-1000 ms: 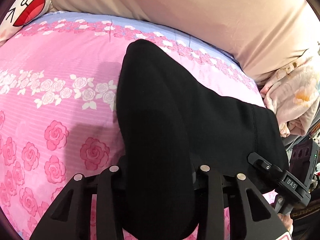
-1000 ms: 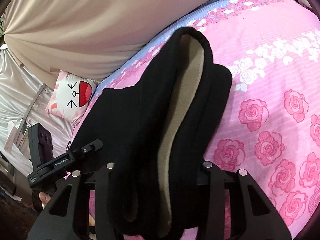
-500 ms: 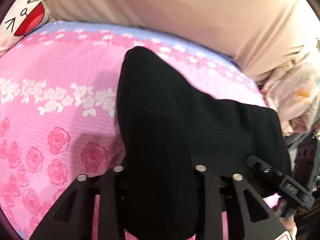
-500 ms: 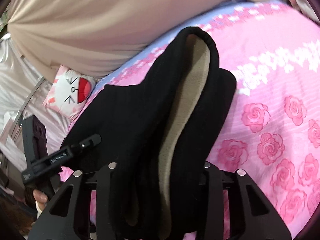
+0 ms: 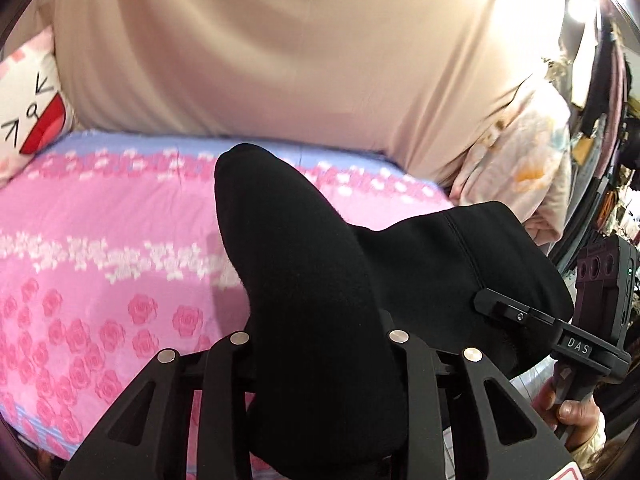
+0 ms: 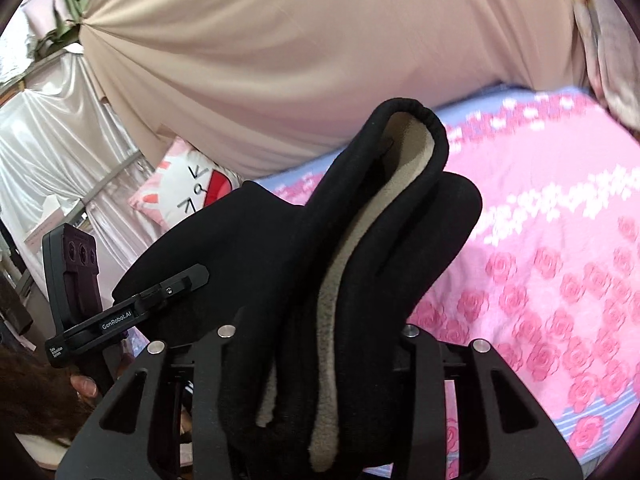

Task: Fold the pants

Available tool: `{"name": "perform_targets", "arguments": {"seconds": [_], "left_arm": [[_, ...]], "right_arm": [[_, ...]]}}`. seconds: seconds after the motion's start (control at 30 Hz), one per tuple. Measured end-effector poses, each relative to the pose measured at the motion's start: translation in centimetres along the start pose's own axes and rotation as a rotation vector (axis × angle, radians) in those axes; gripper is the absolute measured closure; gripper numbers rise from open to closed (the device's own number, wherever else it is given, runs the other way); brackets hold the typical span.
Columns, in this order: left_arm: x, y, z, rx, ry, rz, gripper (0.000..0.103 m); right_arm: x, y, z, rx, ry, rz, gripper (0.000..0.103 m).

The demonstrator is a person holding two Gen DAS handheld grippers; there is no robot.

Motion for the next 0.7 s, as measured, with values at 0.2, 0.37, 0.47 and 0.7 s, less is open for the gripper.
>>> {"name": "perform_targets", "arguments": {"seconds": [0.2,0.37,0.47,0.7], "left_arm": [[-2.5,4.0,0.6,0.033,-0.012,0.117,0.077],[-4.6,8.4,1.0,0.084,-0.003,0.245,0.077],[-5.3,11.4,1.0,0.12,0.012,0.318,0.076],[-4.4,19.0,-0.2,0.173,0.077,0.466,0.076]], "right_arm": [[-2.6,3.3,-2.2,-0.082,0.028,0.1,0.065],[-3.7,7.9,-5.1,-0.185,0.06,0.201,0.066],[-4.0,10.9,-6.7,-0.242,0.082,0.255,0.065],[-2.2,18.6,-9.4,-0.334,0.114,0.356,0.065]]}}
Point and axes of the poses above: each gripper's, at about its wrist camera, not at the fingertips, and x roughly the way its jaws point, z to its right, y to its top, the point moved 6 cm from there along x, roughly the way its jaws point, and after that the axes turned 9 degrees about x, right-handed, at the moved point
